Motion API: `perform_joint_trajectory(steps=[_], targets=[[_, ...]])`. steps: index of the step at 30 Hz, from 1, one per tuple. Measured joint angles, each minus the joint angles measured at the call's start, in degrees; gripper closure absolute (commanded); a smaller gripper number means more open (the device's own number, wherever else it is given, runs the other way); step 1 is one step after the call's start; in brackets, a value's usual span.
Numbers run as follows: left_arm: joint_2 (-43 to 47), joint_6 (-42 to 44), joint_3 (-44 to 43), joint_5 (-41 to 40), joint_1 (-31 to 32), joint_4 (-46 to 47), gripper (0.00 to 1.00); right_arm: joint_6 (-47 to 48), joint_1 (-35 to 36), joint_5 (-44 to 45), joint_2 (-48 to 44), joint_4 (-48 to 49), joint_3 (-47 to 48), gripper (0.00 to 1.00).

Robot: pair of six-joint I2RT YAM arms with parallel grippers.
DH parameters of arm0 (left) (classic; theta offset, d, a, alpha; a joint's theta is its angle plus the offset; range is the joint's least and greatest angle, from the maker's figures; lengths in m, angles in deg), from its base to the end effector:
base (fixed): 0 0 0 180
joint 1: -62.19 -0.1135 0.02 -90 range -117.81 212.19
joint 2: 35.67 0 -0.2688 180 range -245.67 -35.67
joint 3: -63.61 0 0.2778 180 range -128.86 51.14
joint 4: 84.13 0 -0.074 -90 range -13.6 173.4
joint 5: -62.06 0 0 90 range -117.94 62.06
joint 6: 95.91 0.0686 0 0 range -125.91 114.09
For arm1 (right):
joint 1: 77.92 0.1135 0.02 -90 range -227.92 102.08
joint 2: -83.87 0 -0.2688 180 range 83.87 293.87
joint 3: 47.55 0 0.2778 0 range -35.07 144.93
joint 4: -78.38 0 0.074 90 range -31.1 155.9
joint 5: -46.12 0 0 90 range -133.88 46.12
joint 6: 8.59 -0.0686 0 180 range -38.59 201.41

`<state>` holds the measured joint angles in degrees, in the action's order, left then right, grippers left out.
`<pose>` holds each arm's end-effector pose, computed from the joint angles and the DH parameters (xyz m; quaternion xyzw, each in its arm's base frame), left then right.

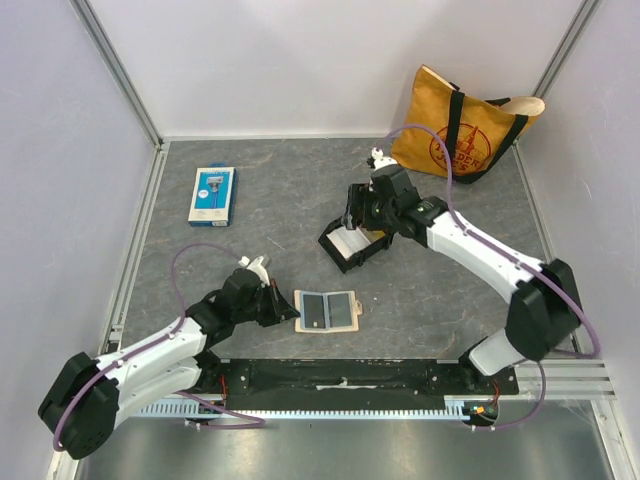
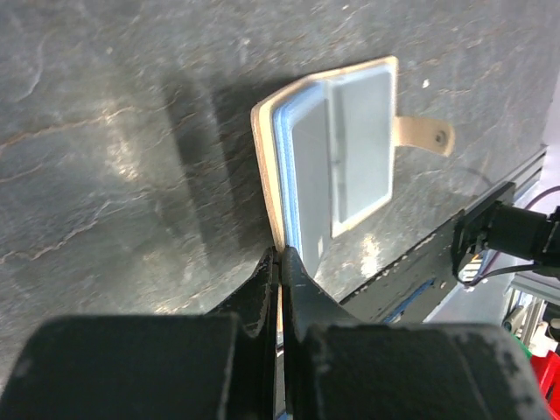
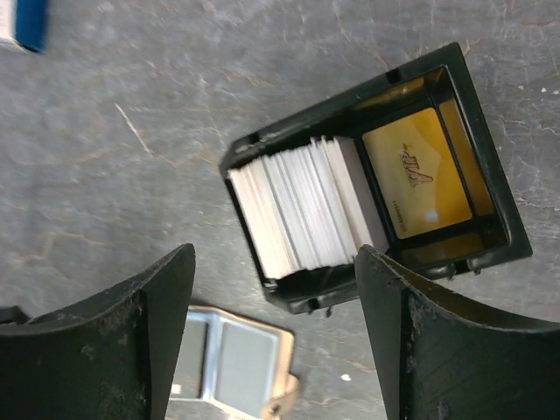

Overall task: Put the credit cards into the card holder
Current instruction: Pick up the credit card from the storage box.

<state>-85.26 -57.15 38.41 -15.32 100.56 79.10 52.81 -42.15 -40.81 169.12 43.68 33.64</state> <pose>0.1513 -0.1389 0.1107 -0.0563 0.9044 -0.3606 0.2210 0.3153 0.2226 0.2725 -0.0448 0.9003 0.2098 0.3787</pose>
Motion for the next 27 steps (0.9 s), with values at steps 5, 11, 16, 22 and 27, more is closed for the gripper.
perform_joint_trajectory(steps=[5,11,16,22,27], targets=[[-0.5,0.1,-2.6,-0.1,0.0,0.1,0.98,5.7,-4.2,-5.9,7.4,-1.7,2.5,0.18],[-1.5,0.1,-2.7,0.0,0.0,0.1,0.98,10.4,-8.0,-11.8,12.6,-1.9,4.7,0.16],[-1.5,0.1,-2.7,0.0,0.0,0.1,0.98,12.9,-9.5,-15.4,16.7,-1.6,6.1,0.15],[-1.5,0.1,-2.7,0.0,0.0,0.1,0.98,14.1,-10.5,-18.1,20.4,-0.9,6.5,0.14],[-1.5,0.1,-2.7,0.0,0.0,0.1,0.98,14.3,-11.3,-20.4,22.1,-0.2,7.0,0.13]])
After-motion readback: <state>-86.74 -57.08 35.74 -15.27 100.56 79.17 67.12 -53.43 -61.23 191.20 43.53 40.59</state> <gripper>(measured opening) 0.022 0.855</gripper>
